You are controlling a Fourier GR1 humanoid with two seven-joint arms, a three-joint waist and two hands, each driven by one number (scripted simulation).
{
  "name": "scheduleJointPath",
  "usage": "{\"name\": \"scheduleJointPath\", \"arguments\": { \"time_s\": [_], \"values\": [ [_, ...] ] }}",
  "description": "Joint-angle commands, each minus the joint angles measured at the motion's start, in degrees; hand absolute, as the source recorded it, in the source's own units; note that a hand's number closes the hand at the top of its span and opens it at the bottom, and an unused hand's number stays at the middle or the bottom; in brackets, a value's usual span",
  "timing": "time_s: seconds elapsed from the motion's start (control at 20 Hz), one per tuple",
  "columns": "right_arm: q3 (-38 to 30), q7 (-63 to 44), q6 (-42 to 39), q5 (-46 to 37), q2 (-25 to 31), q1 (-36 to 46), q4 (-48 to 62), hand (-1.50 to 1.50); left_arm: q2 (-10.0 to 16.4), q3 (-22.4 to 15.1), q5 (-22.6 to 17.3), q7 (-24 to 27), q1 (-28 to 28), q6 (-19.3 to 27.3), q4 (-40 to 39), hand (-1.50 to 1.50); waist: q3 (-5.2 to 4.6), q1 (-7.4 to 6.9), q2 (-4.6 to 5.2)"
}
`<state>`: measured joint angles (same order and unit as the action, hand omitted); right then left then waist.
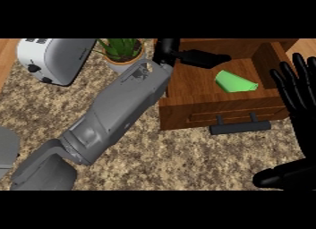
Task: Pick up the cup, place it into the drawer and close the drawer
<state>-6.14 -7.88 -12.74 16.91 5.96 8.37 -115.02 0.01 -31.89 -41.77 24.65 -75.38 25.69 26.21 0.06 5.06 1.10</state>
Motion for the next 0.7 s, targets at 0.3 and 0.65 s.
{"name": "scheduleJointPath", "arguments": {
  "time_s": [0.3,0.65],
  "values": [
    [-4.1,-3.1,-4.1,5.8,5.3,-1.1,-3.0,1.5,0.9,6.2,-4.5,1.2,3.6,-2.7,7.4,-1.5,-0.06,-4.78,-1.3],
    [2.0,-1.8,-8.4,-5.0,7.8,-7.1,-7.7,1.5,9.1,8.0,-4.9,-1.3,12.5,-2.0,19.2,-1.5,-0.11,-6.19,-1.75]
  ]
}}
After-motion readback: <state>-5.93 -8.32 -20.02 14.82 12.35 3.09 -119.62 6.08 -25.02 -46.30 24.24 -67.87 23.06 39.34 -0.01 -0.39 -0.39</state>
